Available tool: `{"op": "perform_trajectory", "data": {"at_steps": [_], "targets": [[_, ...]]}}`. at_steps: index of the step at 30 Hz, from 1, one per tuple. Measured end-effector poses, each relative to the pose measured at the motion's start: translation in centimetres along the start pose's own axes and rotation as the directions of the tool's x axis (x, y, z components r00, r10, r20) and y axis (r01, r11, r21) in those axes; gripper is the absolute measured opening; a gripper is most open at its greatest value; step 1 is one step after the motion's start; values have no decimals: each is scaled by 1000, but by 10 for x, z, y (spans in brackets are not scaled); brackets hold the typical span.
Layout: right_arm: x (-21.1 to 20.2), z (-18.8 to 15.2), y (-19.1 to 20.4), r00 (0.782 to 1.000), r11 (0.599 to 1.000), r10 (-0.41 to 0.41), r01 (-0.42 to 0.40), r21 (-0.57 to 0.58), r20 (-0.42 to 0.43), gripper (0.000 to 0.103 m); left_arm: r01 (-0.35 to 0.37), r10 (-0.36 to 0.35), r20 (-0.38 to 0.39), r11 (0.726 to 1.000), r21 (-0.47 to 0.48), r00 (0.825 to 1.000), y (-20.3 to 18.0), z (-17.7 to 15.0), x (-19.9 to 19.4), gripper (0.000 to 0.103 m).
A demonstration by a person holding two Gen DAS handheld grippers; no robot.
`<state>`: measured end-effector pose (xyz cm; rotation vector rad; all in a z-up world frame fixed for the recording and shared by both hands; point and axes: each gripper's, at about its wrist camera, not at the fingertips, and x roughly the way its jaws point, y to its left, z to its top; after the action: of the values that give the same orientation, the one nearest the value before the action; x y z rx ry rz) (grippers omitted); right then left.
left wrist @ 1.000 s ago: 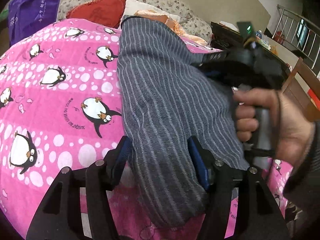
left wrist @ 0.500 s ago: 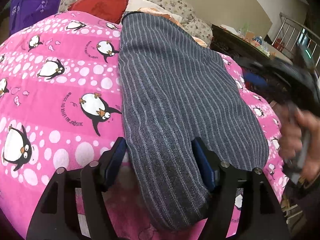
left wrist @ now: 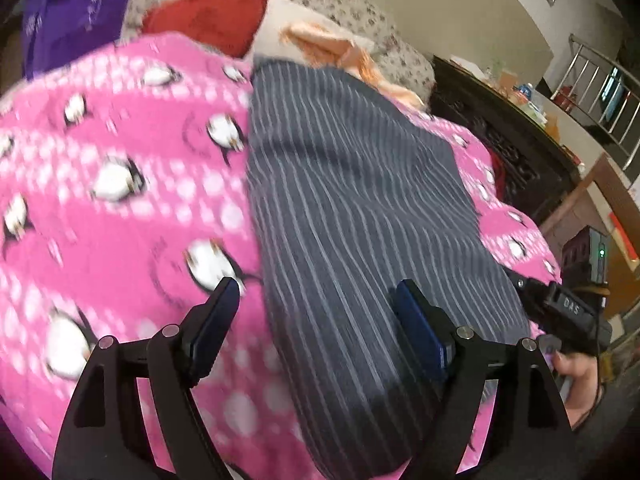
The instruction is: Fold large clothes
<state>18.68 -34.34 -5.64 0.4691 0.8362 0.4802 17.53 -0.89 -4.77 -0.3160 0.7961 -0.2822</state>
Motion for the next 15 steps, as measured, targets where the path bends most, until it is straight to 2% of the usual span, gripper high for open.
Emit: {"op": "perform_trajectory", "data": {"at_steps": [4,6,7,8,9,11,12,13,15], "targets": [[29,5,-9,998,995,56,-52,81,-43,84,40,-42,-79,999,-33,996,9,8,31,81],[34,7,-13,994,990,104,-101,98,-27,83,67,-70,-79,997,-49,994,11,6,37,81],[36,7,-11,994,991,109,-107,79,-31,77,77,-81,-92,996,-46,992,11,3,41,81],[38,7,-9,995,994,97,-94,55,-39,64,72,-73,-87,997,-23,993,9,2,40,78],[41,5,-6,997,998,62,-62,8,-49,61,77,-75,-81,997,16,994,4,0,39,65],[44,5,-5,997,997,72,-72,0,-41,51,62,-58,-61,996,67,996,-6,-2,34,55],[45,3,-8,995,995,93,-92,26,-37,48,56,-52,-47,995,86,998,-10,-3,31,49],[45,1,-10,993,993,112,-110,45,-34,41,49,-46,-31,994,96,998,-11,-3,29,44],[49,-2,-12,987,983,159,-155,102,-35,40,48,-48,-10,995,86,999,-10,-4,25,37]]}}
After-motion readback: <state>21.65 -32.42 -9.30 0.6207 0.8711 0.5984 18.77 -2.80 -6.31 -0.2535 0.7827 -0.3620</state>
